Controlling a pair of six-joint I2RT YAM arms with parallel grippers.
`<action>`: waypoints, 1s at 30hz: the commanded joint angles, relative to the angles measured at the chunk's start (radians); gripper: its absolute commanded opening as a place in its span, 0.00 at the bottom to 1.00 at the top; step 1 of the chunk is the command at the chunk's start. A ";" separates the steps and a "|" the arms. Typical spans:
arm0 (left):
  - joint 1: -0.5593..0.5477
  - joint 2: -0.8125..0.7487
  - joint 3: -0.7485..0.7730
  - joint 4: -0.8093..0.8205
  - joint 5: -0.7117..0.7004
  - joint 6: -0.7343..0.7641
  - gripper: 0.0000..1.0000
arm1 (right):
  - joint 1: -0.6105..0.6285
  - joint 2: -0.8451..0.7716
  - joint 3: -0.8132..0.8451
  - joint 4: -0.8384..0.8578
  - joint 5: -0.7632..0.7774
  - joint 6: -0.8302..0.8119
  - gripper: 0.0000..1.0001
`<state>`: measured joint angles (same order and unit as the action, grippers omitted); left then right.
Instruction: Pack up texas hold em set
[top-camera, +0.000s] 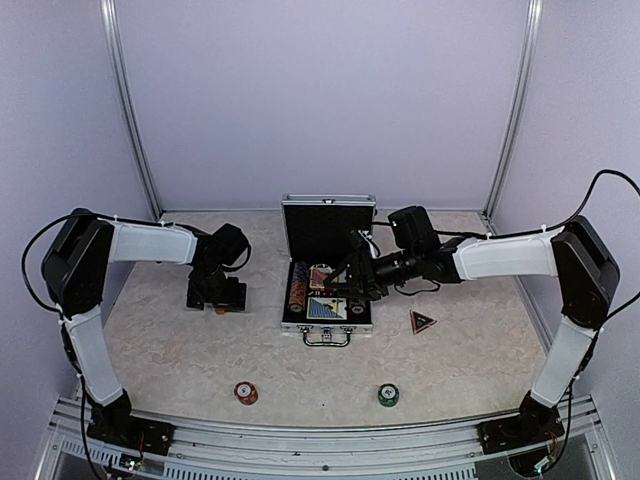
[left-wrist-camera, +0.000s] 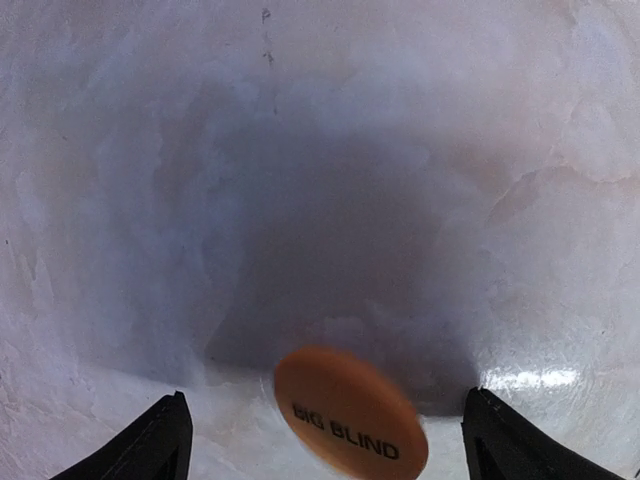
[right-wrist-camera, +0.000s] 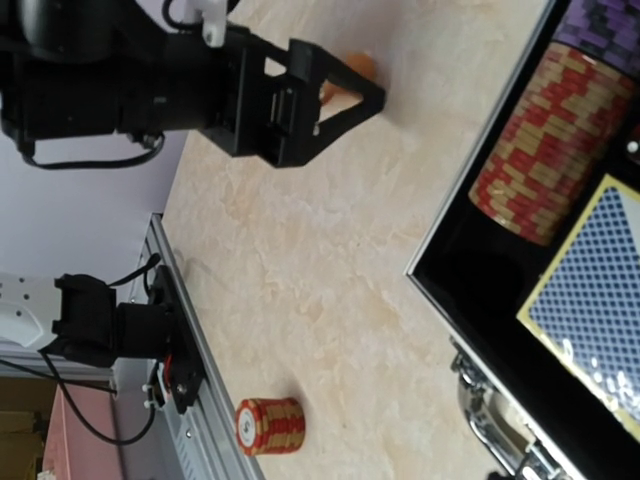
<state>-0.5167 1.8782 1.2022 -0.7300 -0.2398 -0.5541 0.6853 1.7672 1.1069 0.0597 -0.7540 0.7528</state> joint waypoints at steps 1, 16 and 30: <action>0.006 0.042 0.006 0.035 0.008 0.007 0.91 | 0.012 -0.038 -0.019 0.021 0.008 0.002 0.70; -0.010 0.046 -0.027 0.042 0.050 -0.013 0.50 | 0.011 -0.025 -0.003 0.018 0.008 0.005 0.69; -0.021 -0.018 -0.026 0.002 0.017 -0.014 0.46 | 0.014 -0.015 0.027 0.003 0.010 0.004 0.69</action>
<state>-0.5400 1.8763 1.1805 -0.6556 -0.2028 -0.5705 0.6865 1.7668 1.1019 0.0647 -0.7528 0.7540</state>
